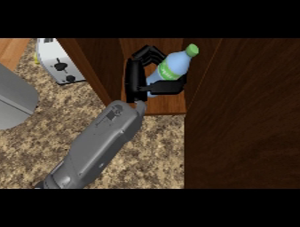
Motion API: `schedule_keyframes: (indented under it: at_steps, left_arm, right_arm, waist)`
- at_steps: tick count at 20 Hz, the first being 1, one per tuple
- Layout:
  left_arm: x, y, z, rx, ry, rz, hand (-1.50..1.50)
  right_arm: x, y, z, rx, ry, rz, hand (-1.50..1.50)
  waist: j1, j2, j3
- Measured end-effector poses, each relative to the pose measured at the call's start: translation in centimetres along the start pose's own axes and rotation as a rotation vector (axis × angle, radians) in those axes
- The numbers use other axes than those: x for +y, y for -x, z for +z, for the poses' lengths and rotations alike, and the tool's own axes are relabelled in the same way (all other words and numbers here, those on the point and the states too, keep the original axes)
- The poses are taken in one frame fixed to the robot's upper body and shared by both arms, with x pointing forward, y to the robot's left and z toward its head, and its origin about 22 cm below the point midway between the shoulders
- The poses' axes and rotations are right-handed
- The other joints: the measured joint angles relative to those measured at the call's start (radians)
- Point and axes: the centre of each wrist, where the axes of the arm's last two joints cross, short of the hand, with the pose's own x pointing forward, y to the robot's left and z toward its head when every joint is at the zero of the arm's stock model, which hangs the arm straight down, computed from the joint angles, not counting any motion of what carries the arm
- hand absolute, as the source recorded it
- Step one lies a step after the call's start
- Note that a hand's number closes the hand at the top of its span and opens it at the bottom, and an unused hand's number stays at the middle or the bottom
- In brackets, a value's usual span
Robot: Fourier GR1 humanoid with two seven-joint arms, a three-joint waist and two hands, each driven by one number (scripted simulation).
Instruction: Pick up the bottled water, place it into the cabinet and close the cabinet
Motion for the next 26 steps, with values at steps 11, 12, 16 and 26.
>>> schedule_keyframes:
  at_steps: [11,12,16,26]
  left_arm:
    - [1.8,2.2,-3.6,-0.022,-0.054,-0.116,1.5]
    - [1.8,2.2,-3.9,-0.022,-0.05,-0.142,-1.5]
    - [2.0,2.4,-4.9,-0.017,-0.03,-0.226,-1.5]
    - [2.6,2.6,-6.1,-0.017,-0.036,-0.283,-1.5]
  right_arm:
    - [0.2,0.5,-0.8,-0.028,-0.021,-0.045,-1.5]
    - [0.2,0.5,-0.7,-0.024,-0.021,-0.045,-1.5]
    - [0.4,0.7,-0.8,-0.031,-0.027,-0.063,-1.5]
    - [0.1,0.6,-1.1,-0.039,-0.029,-0.059,-1.5]
  waist:
    - [-0.018,0.006,0.0]
    - [-0.017,0.005,0.0]
    - [-0.019,0.006,0.0]
    - [-0.026,0.01,0.0]
